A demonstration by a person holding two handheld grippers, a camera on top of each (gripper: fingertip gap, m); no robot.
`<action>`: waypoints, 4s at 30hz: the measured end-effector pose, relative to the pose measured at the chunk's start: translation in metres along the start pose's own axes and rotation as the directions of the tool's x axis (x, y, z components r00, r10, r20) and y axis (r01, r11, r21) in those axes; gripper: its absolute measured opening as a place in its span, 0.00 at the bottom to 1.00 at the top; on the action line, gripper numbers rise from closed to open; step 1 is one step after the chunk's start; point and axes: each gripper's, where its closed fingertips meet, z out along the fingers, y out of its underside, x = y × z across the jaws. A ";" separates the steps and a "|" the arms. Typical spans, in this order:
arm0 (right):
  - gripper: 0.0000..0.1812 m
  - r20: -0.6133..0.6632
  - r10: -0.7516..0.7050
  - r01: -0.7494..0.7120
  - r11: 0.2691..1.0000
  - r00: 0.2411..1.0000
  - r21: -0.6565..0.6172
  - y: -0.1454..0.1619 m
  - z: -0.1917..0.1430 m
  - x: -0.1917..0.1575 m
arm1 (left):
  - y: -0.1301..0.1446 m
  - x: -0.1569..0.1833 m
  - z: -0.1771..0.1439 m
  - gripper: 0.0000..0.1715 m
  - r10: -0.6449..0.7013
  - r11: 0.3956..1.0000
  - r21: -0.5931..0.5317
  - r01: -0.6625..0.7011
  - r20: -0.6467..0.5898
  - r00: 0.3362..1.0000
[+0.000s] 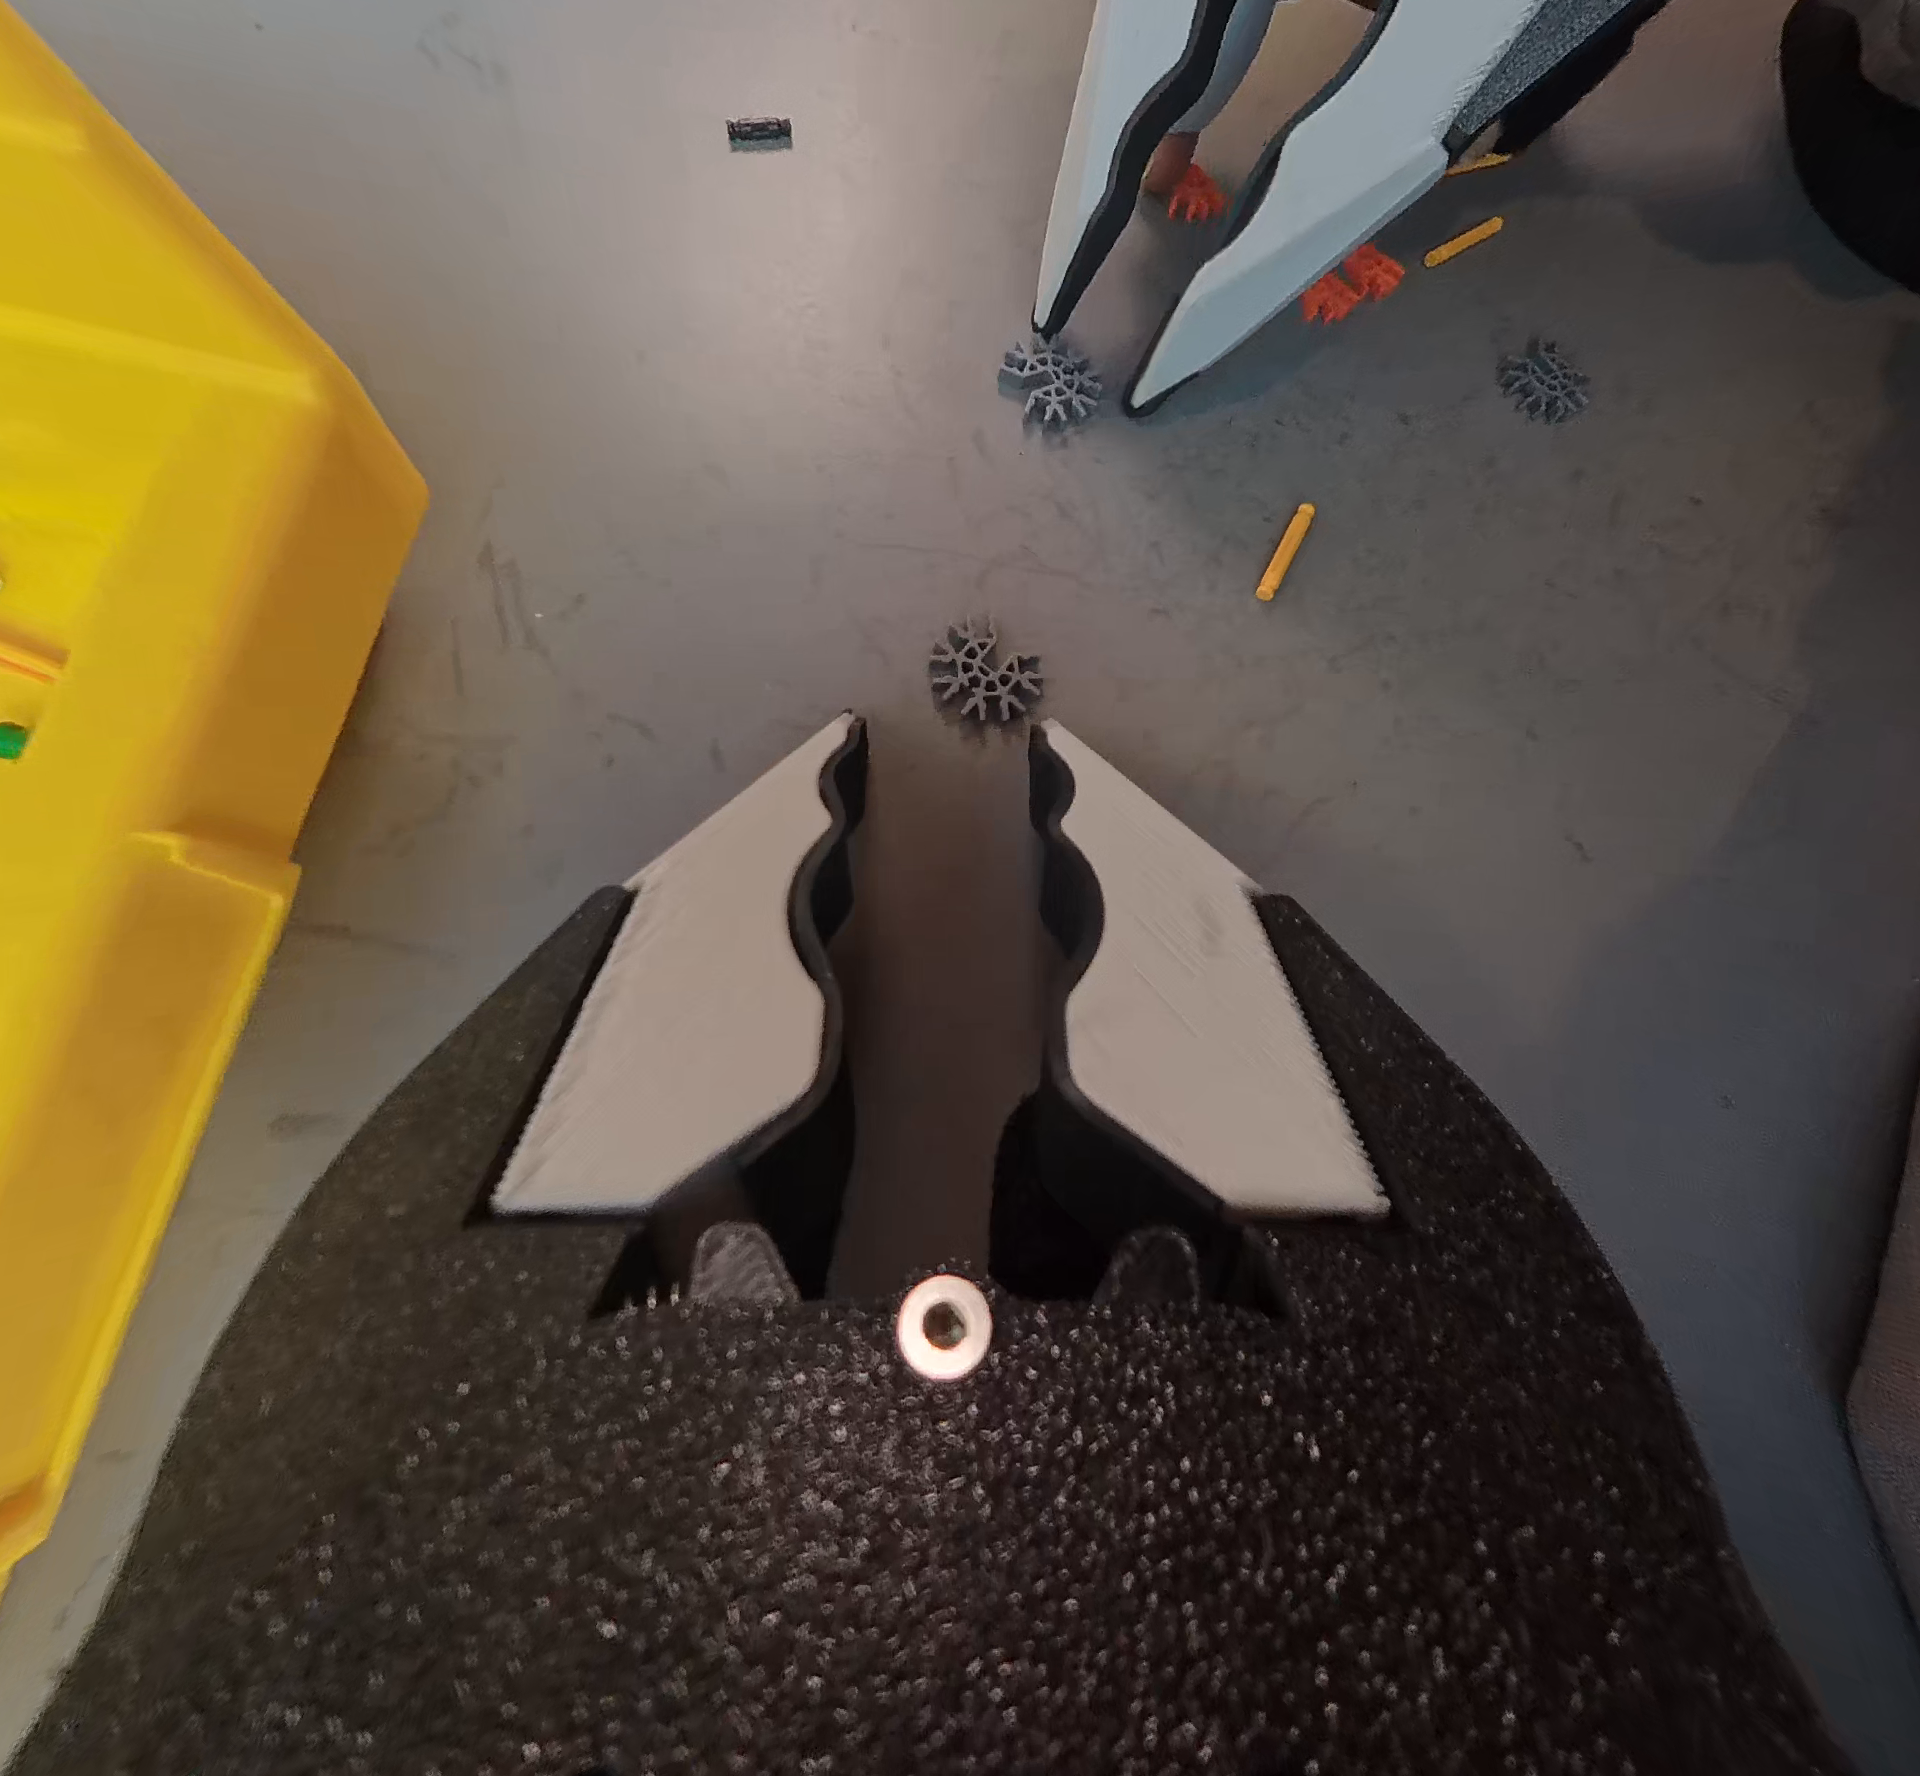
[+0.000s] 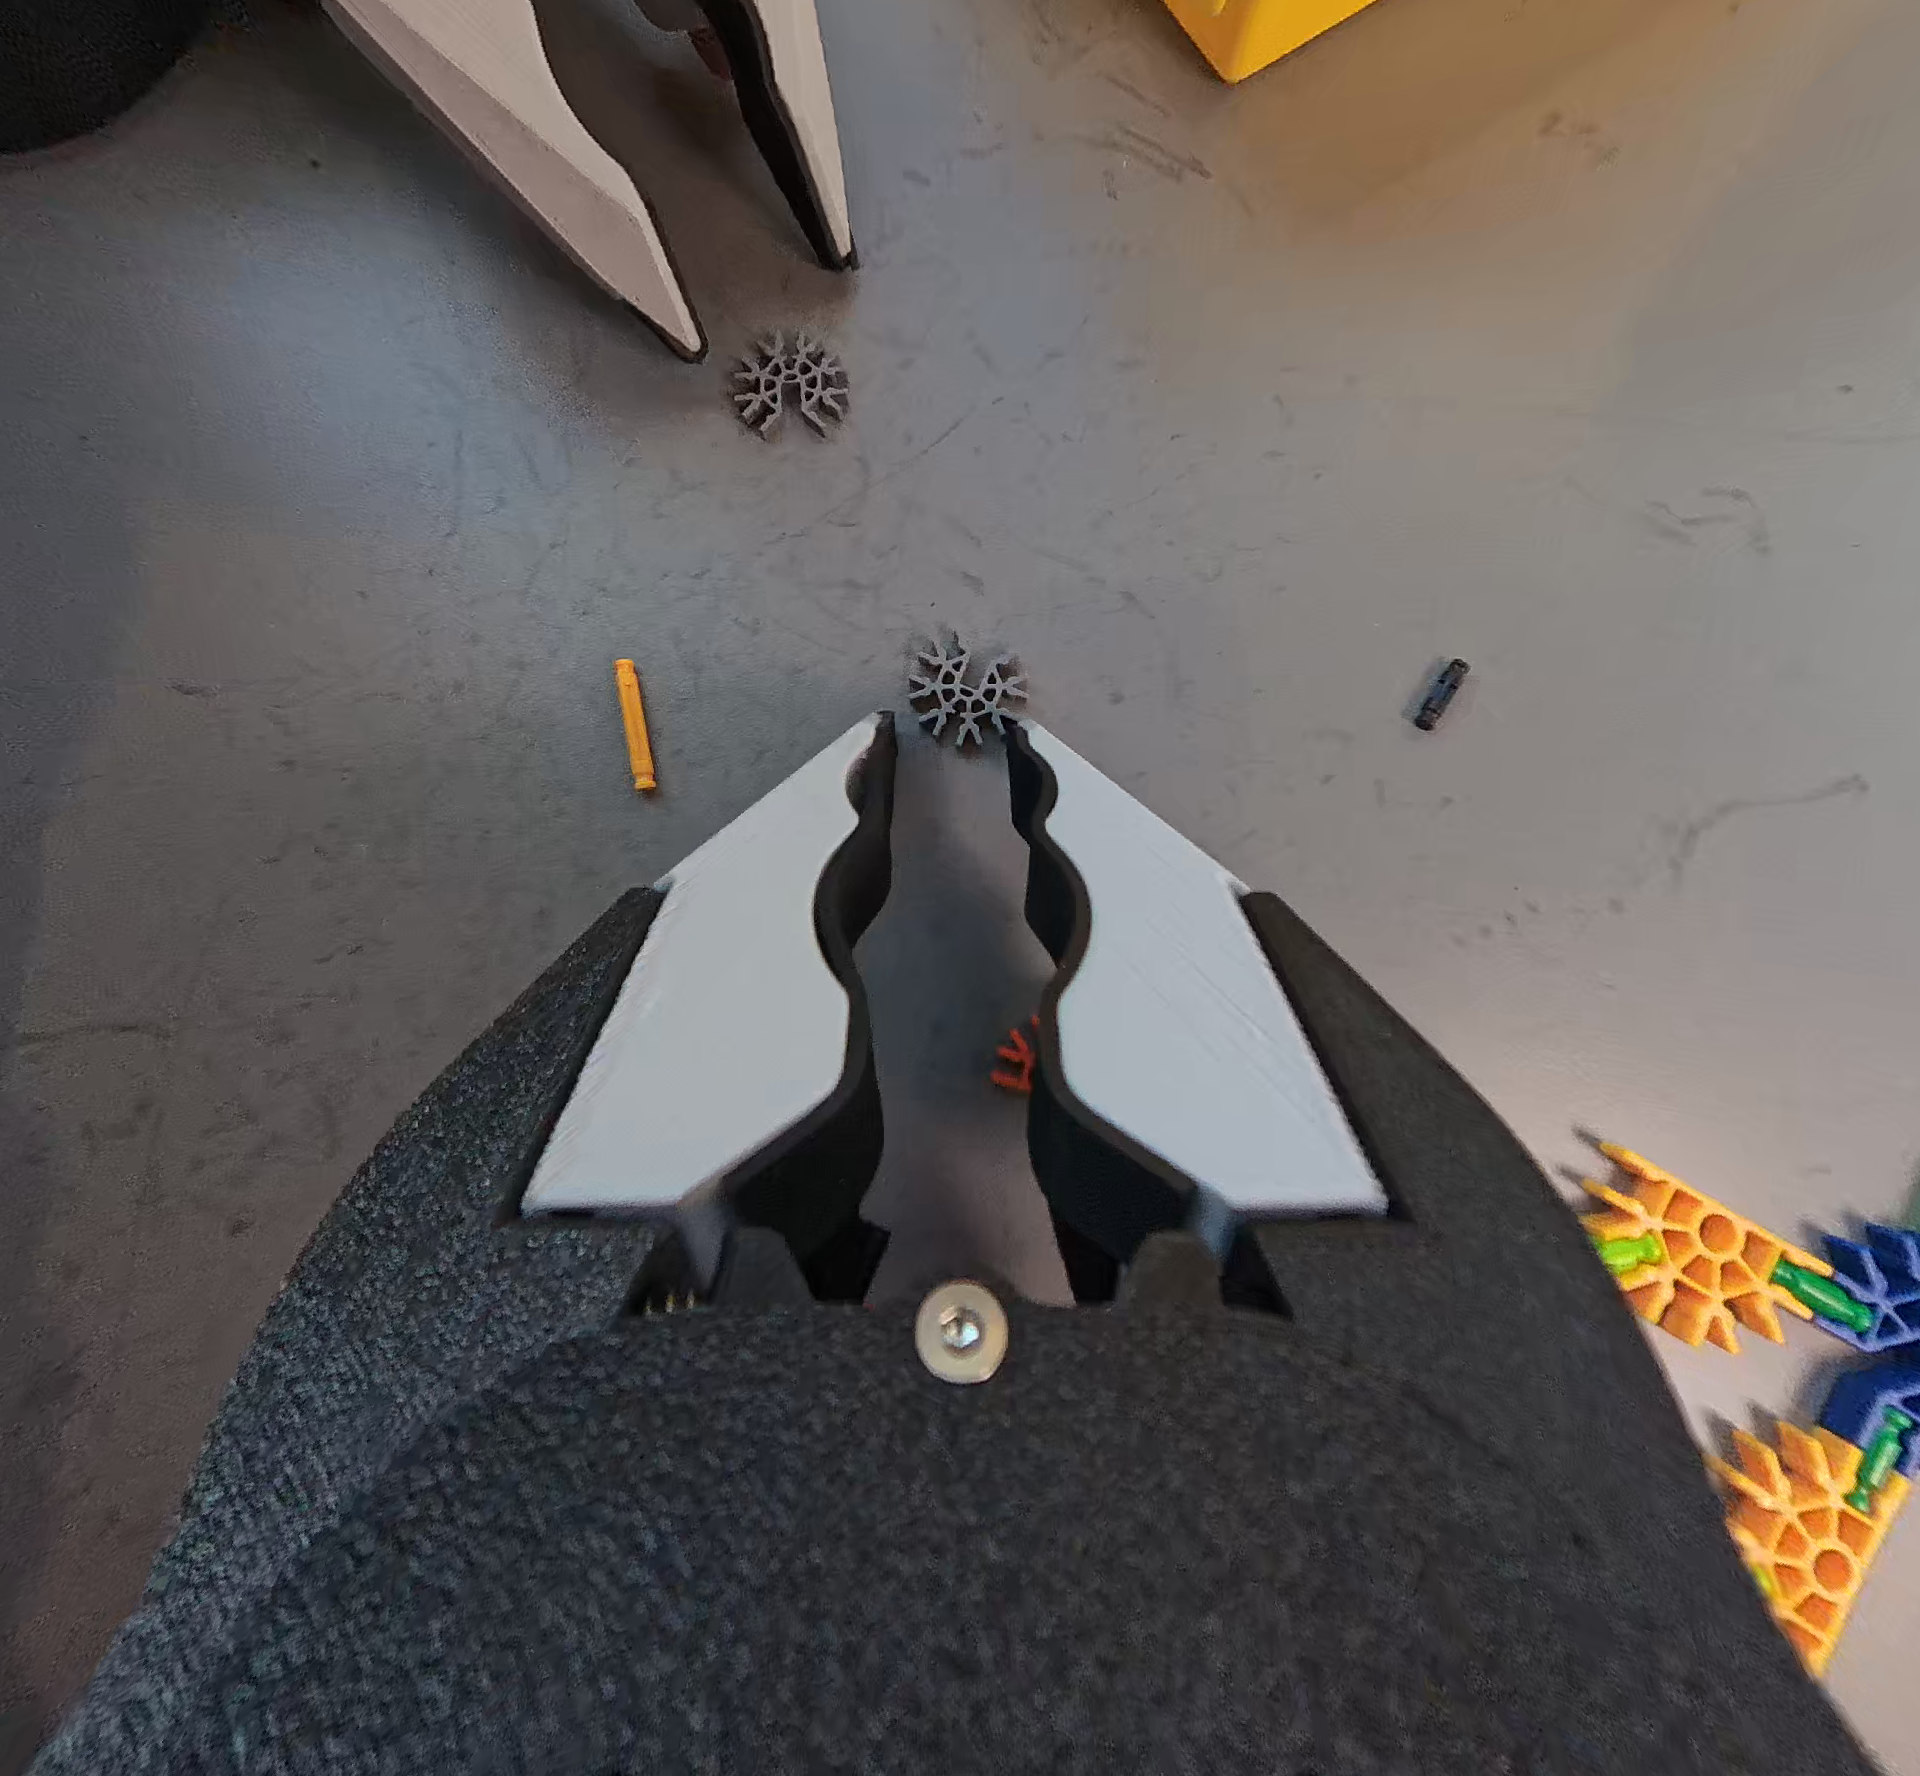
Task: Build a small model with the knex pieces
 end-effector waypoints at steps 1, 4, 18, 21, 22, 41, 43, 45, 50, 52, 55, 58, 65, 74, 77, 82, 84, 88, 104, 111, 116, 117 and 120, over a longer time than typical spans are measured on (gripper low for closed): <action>0.11 0.007 0.009 -0.009 1.000 1.000 0.001 0.000 0.000 -0.001 | -0.001 -0.001 -0.001 0.18 -0.005 1.000 0.006 0.005 0.004 1.000; 0.12 -0.002 0.017 -0.017 1.000 1.000 -0.004 0.001 -0.002 0.001 | 0.000 -0.002 0.001 0.18 -0.004 1.000 0.005 0.004 0.006 1.000; 0.11 -0.086 0.070 -0.072 0.997 0.994 -0.013 -0.003 0.003 0.002 | -0.004 -0.002 0.008 0.12 0.045 0.999 0.019 -0.046 0.053 0.998; 0.11 -0.103 0.080 -0.081 0.997 0.991 -0.006 -0.004 0.004 0.002 | -0.004 -0.004 0.009 0.10 0.041 0.999 0.025 -0.042 0.061 0.997; 0.11 -0.104 0.088 -0.088 0.996 0.991 0.002 -0.004 0.004 0.002 | -0.004 -0.005 0.009 0.09 0.041 0.999 0.025 -0.043 0.064 0.997; 0.10 -0.117 0.009 -0.002 0.998 0.993 0.065 -0.005 0.002 0.002 | -0.003 0.007 0.009 0.08 0.062 0.998 0.014 -0.063 0.011 0.998; 0.10 -0.119 0.005 0.003 0.998 0.993 0.068 -0.005 0.002 0.002 | -0.002 0.007 0.008 0.08 0.058 0.998 0.014 -0.058 -0.002 0.998; 0.10 -0.121 0.002 0.006 0.998 0.993 0.069 -0.005 0.002 0.002 | -0.003 0.003 0.006 0.10 0.053 0.998 0.018 -0.053 0.017 0.998; 0.10 -0.123 -0.002 0.011 0.997 0.992 0.073 -0.004 0.002 0.002 | -0.008 -0.004 0.003 0.19 0.028 0.998 0.047 -0.030 0.036 0.999; 0.10 -0.124 -0.003 0.012 0.997 0.992 0.073 -0.004 0.002 0.002 | -0.007 -0.003 0.007 0.20 0.042 0.998 0.039 -0.043 0.036 0.998; 0.10 -0.124 -0.004 0.013 0.997 0.992 0.072 -0.004 0.002 0.002 | -0.007 0.001 0.011 0.20 0.074 0.997 0.027 -0.075 0.032 0.997; 0.10 -0.126 -0.005 0.015 0.997 0.992 0.074 -0.004 0.002 0.002 | -0.007 0.003 0.013 0.17 0.090 0.996 0.022 -0.091 0.038 0.995; 0.10 -0.128 -0.008 0.018 0.997 0.992 0.077 -0.004 0.002 0.002 | -0.007 0.003 0.014 0.10 0.094 0.995 0.023 -0.096 0.047 0.994; 0.10 -0.123 -0.009 0.019 0.996 0.992 0.084 -0.004 0.001 0.001 | -0.007 0.002 0.014 0.00 0.105 0.994 0.024 -0.106 0.066 0.992; 0.10 -0.124 -0.011 0.021 0.996 0.992 0.085 -0.004 0.001 0.001 | -0.008 0.002 0.014 0.00 0.104 0.994 0.025 -0.106 0.069 0.992; 0.10 -0.125 -0.014 0.025 0.996 0.992 0.084 -0.004 0.001 0.001 | -0.008 -0.004 0.013 0.09 0.080 0.996 0.029 -0.083 0.089 0.993; 0.10 -0.126 -0.014 0.025 0.996 0.992 0.084 -0.003 0.000 0.001 | -0.009 -0.006 0.013 0.12 0.074 0.997 0.030 -0.077 0.094 0.993; 0.10 -0.128 -0.010 0.020 0.997 0.992 0.080 -0.002 -0.001 0.004 | -0.018 -0.007 0.018 0.17 0.065 0.997 0.042 -0.069 0.089 0.994; 0.10 -0.140 0.001 0.012 0.996 0.990 0.088 0.002 -0.004 0.010 | -0.026 -0.003 0.034 0.13 0.105 0.994 0.017 -0.106 0.055 0.993; 0.10 -0.143 0.000 0.013 0.996 0.990 0.089 0.002 -0.004 0.010 | -0.025 -0.003 0.032 0.13 0.105 0.994 0.023 -0.107 0.073 0.992; 0.10 -0.145 -0.002 0.016 0.996 0.989 0.089 0.002 -0.004 0.010 | -0.025 -0.006 0.029 0.13 0.111 0.993 0.029 -0.114 0.109 0.988; 0.10 -0.145 -0.003 0.016 0.996 0.989 0.089 0.002 -0.004 0.010 | -0.025 -0.006 0.028 0.13 0.107 0.993 0.032 -0.111 0.108 0.988; 0.10 -0.147 -0.003 0.016 0.996 0.989 0.090 0.002 -0.004 0.011 | -0.024 -0.005 0.027 0.13 0.094 0.995 0.032 -0.097 0.100 0.991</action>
